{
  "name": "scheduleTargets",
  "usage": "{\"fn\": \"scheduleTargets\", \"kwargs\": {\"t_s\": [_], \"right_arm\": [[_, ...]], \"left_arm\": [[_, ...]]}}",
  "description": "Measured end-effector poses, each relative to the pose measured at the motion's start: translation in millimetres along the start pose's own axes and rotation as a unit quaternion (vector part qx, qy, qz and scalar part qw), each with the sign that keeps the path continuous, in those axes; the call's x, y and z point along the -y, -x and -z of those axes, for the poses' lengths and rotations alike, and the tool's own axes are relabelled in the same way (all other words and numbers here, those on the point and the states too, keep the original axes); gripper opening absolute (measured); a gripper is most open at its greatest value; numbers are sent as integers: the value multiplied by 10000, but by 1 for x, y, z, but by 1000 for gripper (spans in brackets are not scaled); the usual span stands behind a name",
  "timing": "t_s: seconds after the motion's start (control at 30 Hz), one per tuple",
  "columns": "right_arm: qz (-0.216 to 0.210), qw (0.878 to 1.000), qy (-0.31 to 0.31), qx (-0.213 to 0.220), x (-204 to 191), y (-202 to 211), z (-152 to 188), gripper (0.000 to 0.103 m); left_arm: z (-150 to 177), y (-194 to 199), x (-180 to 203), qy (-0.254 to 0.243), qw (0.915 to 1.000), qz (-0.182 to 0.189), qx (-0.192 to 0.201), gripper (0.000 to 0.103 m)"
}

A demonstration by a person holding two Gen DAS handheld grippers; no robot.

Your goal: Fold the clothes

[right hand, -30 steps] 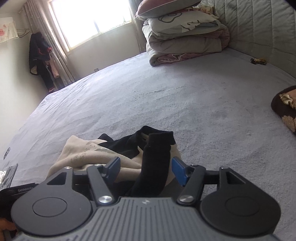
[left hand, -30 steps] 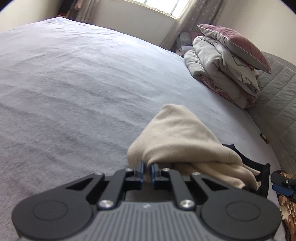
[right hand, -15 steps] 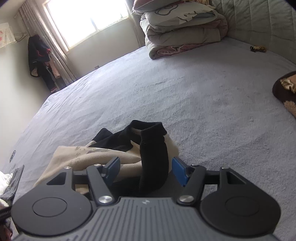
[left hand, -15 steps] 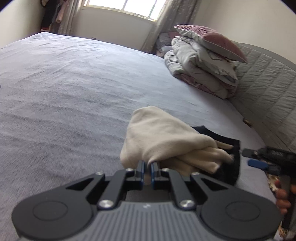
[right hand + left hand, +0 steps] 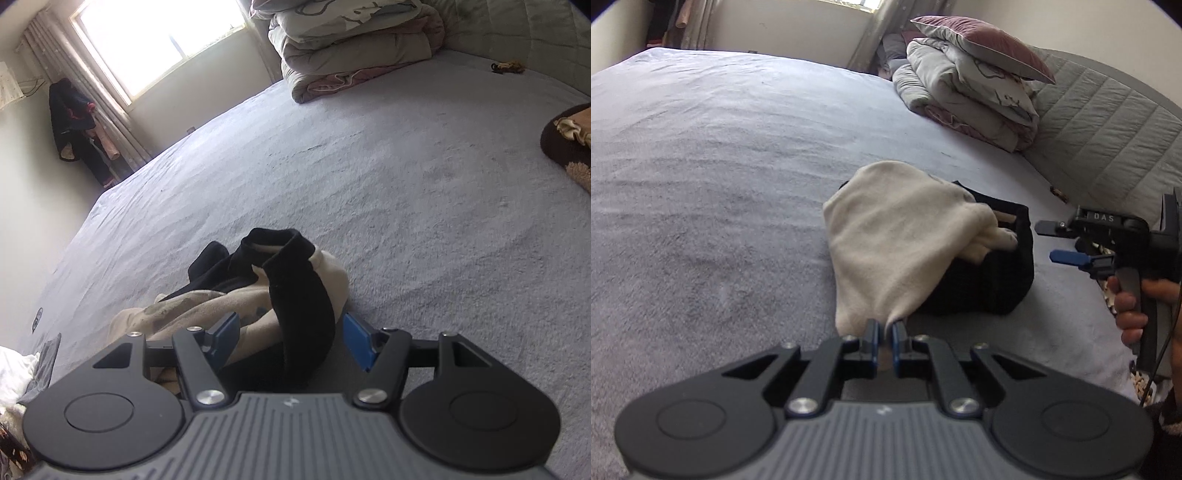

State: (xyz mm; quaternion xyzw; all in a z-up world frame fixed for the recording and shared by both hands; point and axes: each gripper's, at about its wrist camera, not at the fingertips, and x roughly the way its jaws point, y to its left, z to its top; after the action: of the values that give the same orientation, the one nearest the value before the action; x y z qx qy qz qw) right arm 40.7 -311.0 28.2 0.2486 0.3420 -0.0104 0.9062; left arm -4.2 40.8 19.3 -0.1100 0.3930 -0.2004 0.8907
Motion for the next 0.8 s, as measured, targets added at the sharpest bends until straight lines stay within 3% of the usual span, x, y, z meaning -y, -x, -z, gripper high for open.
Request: {"fn": "scheduleTargets", "kwargs": {"t_s": [0.03, 0.1, 0.17, 0.2, 0.37, 0.53, 0.8], "right_arm": [[-5, 10000, 13, -8, 0, 0, 0, 65], [-15, 10000, 36, -23, -1, -1, 1, 66], [-24, 10000, 59, -38, -2, -2, 1, 66], [-28, 10000, 48, -48, -2, -3, 1, 66], [-64, 9997, -188, -111, 5, -7, 1, 68], [-48, 9989, -423, -203, 12, -12, 2, 68], [-376, 9955, -783, -378, 13, -21, 11, 70]], "left_arm": [[-1, 0, 0, 8, 10000, 39, -13, 11], [-7, 2, 0, -18, 9999, 135, -44, 27], [-14, 6, -1, -43, 9998, 214, -26, 63], [-17, 8, -2, -50, 9997, 241, 20, 67], [-36, 17, -14, 158, 9986, 409, 301, 80], [-52, 6, -27, 383, 9975, 413, 423, 82], [-54, -34, -54, 584, 9963, 402, 482, 82]]}}
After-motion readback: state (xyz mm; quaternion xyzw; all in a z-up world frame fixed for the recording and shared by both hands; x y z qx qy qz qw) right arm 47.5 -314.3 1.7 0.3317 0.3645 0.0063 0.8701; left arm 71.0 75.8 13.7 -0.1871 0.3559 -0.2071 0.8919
